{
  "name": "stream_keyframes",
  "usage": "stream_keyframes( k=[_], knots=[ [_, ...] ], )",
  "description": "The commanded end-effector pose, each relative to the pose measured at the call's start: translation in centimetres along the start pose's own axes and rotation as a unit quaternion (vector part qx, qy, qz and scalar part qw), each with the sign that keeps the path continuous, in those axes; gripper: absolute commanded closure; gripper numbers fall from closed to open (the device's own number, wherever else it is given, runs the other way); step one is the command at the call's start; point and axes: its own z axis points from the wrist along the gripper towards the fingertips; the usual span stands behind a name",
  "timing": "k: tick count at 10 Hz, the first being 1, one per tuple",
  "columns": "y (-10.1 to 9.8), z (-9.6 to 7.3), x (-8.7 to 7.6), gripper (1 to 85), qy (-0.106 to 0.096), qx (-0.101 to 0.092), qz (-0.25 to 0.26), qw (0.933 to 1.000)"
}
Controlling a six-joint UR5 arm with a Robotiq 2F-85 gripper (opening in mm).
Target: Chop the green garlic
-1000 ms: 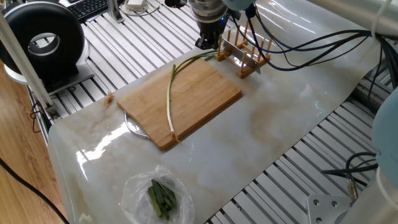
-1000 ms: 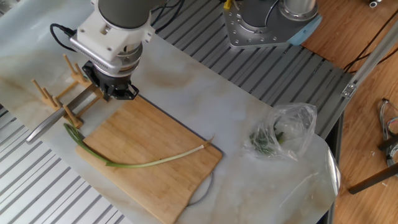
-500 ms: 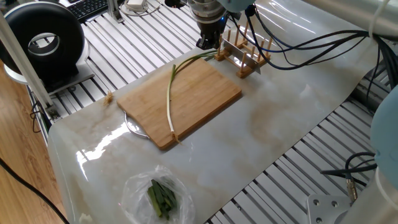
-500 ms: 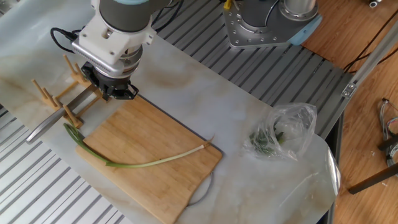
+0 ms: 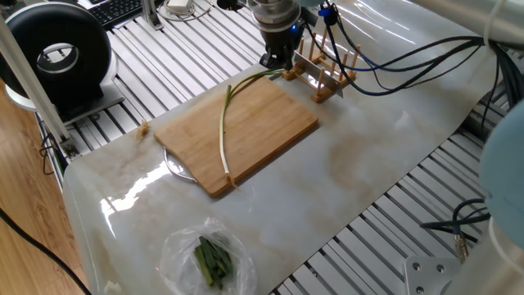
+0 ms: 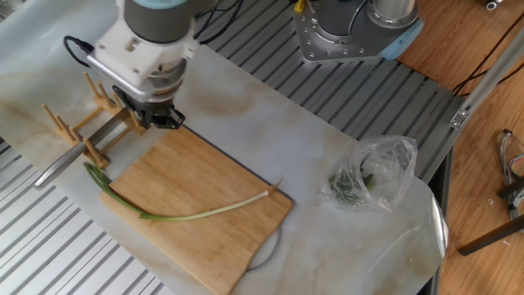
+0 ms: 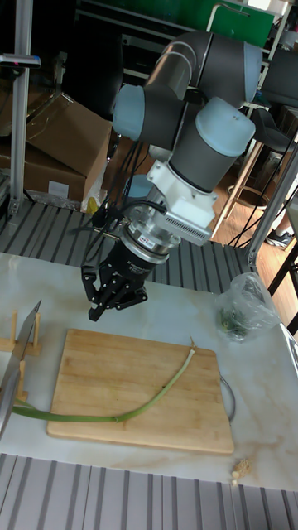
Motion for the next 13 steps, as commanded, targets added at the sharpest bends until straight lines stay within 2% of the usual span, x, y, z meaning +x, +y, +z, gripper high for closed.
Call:
stream_keyframes(
  k=[1, 3, 4, 5, 7, 9, 10, 11, 12, 13],
  knots=[
    [-1.9, 0.3, -1.6, 76.0, -0.005, -0.017, 0.003, 0.9998],
    [-4.2, -0.2, -0.9, 76.0, 0.012, -0.039, -0.001, 0.9992],
    [-5.4, 0.0, -0.5, 70.7, 0.018, -0.042, -0.006, 0.9989],
    [-6.9, 1.1, -0.6, 67.3, 0.019, -0.023, -0.006, 0.9995],
    [-7.9, 3.1, -1.3, 62.7, 0.017, -0.016, -0.006, 0.9997],
    [-7.7, 4.6, -1.7, 59.7, 0.018, -0.024, 0.007, 0.9995],
    [-7.9, 5.1, -1.8, 59.7, 0.02, -0.018, 0.016, 0.9995],
    [-7.5, 5.5, -1.3, 60.3, 0.033, -0.026, 0.03, 0.9987],
    [-7.2, 5.9, -1.3, 60.7, 0.038, -0.036, 0.032, 0.9981],
    [-7.2, 6.2, -1.7, 60.7, 0.034, -0.038, 0.028, 0.9983]
  ],
)
